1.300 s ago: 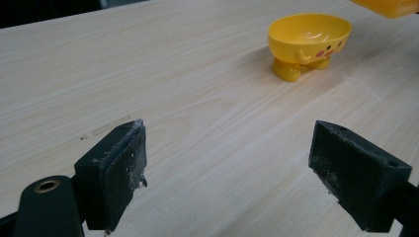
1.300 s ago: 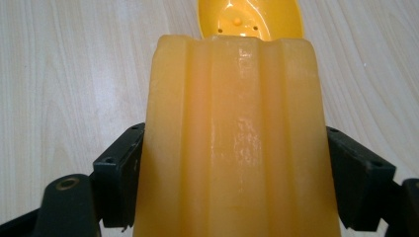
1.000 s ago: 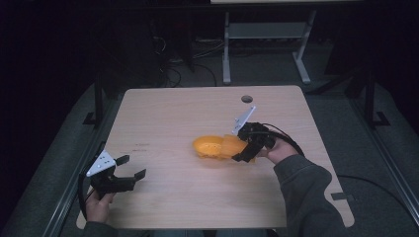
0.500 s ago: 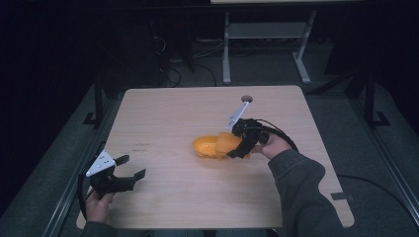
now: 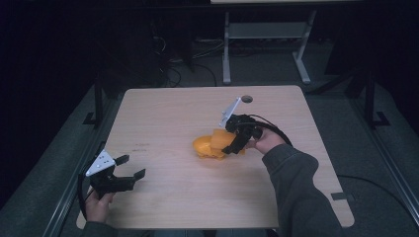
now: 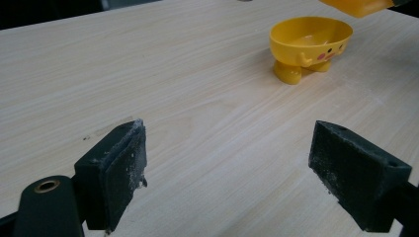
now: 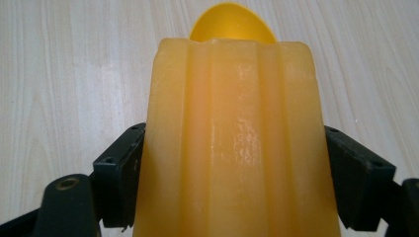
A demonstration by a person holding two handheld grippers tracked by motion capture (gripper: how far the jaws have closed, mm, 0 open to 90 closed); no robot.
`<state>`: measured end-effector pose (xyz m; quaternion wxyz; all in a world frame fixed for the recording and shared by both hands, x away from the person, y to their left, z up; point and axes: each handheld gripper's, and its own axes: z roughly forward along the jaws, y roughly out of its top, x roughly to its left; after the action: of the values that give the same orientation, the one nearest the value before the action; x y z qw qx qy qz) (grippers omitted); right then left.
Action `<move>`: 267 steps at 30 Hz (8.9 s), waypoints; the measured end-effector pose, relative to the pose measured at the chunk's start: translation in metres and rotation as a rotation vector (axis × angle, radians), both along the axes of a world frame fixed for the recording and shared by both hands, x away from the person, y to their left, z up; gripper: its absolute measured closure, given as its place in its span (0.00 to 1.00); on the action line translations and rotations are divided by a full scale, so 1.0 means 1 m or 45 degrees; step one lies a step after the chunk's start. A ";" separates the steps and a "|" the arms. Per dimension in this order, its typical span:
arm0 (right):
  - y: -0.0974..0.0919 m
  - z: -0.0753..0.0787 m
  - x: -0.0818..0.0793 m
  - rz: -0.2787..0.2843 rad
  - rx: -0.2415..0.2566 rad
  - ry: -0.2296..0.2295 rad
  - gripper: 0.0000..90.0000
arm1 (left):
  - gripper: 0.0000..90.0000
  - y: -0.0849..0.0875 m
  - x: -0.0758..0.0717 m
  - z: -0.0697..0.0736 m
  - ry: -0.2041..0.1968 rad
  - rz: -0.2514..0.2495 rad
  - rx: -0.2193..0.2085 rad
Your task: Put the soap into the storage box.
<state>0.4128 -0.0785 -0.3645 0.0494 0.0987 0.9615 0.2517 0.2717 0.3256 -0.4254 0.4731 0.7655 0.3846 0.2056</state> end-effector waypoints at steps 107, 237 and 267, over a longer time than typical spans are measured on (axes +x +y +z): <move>0.044 -0.021 0.024 0.024 0.005 0.053 0.20 | 0.16 0.000 0.000 0.000 0.001 -0.002 -0.003; -0.091 -0.027 -0.038 -0.290 0.149 0.046 0.23 | 0.16 -0.004 0.000 -0.001 0.003 -0.032 0.035; -0.131 -0.050 -0.071 -0.402 0.205 0.102 0.23 | 0.16 -0.008 0.001 -0.003 0.009 -0.047 0.048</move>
<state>0.3415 -0.2096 -0.4147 0.0420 0.2621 0.9120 0.3127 0.2728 0.3173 -0.4282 0.4610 0.7819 0.3683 0.2012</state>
